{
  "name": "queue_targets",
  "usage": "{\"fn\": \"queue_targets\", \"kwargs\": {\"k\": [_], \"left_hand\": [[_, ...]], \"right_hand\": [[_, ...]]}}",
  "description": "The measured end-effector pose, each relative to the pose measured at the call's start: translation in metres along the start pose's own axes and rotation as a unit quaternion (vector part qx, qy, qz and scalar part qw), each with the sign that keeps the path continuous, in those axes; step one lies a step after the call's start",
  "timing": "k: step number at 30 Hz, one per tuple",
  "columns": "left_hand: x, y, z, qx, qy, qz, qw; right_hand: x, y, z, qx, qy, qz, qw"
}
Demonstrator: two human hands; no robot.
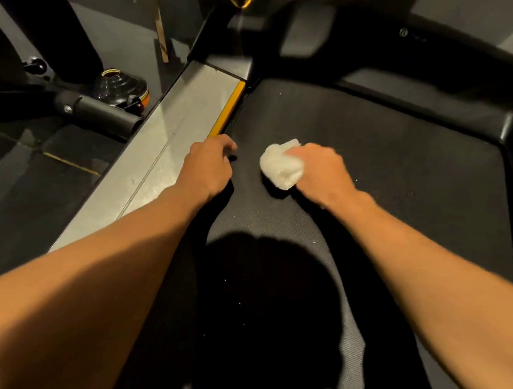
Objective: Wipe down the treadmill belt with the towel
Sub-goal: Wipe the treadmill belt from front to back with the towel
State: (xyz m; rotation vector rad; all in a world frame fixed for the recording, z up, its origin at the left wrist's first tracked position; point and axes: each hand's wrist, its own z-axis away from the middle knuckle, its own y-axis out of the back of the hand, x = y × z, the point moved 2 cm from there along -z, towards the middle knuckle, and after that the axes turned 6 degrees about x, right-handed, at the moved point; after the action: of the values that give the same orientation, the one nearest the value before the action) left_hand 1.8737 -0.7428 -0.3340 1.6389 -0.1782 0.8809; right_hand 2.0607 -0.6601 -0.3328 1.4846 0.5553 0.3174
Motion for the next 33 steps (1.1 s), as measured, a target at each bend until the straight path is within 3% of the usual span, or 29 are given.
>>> {"fn": "queue_targets", "kwargs": {"k": [3, 7, 8, 10, 12, 16, 18, 21, 25, 26, 28, 31, 33], "left_hand": [[0.005, 0.002, 0.008, -0.014, -0.034, -0.016, 0.999], [0.010, 0.000, 0.021, -0.053, -0.078, -0.043, 0.995], [0.010, -0.002, 0.025, -0.067, -0.086, -0.051, 0.993], [0.011, -0.007, 0.030, -0.085, -0.091, -0.069, 0.990], [0.011, -0.011, 0.031, -0.095, -0.079, -0.073, 0.990], [0.020, -0.022, 0.031, -0.115, -0.050, -0.082, 0.989], [0.029, -0.029, 0.032, -0.112, -0.053, -0.085, 0.989], [0.037, -0.040, 0.032, -0.112, -0.057, -0.068, 0.990], [0.034, -0.044, 0.029, -0.103, -0.015, -0.040, 0.994], [0.032, -0.044, 0.027, -0.103, -0.001, -0.037, 0.994], [0.031, -0.045, 0.024, -0.115, -0.006, -0.047, 0.992], [0.031, -0.048, 0.026, -0.126, -0.026, -0.060, 0.990], [0.031, -0.050, 0.028, -0.123, -0.028, -0.058, 0.990]], "right_hand": [[-0.068, -0.012, 0.066, -0.117, 0.106, -0.064, 0.985], [-0.116, 0.008, 0.152, -0.222, 0.298, -0.162, 0.914], [-0.112, 0.010, 0.153, -0.199, 0.292, -0.174, 0.919], [-0.091, 0.019, 0.122, -0.090, 0.167, -0.165, 0.968], [-0.044, 0.021, 0.074, -0.021, 0.073, -0.044, 0.996], [0.055, 0.025, 0.018, 0.038, -0.048, 0.023, 0.998], [0.072, 0.020, 0.011, 0.051, -0.110, 0.006, 0.993], [0.054, 0.013, 0.022, 0.021, -0.092, -0.018, 0.995], [-0.004, 0.019, 0.085, -0.150, 0.059, -0.074, 0.984], [-0.009, 0.021, 0.092, -0.157, 0.079, -0.084, 0.981], [0.002, 0.023, 0.073, -0.088, 0.112, -0.041, 0.989], [0.049, 0.025, 0.023, 0.049, 0.042, 0.031, 0.997], [0.083, 0.023, 0.006, 0.056, -0.017, 0.029, 0.998]]}}
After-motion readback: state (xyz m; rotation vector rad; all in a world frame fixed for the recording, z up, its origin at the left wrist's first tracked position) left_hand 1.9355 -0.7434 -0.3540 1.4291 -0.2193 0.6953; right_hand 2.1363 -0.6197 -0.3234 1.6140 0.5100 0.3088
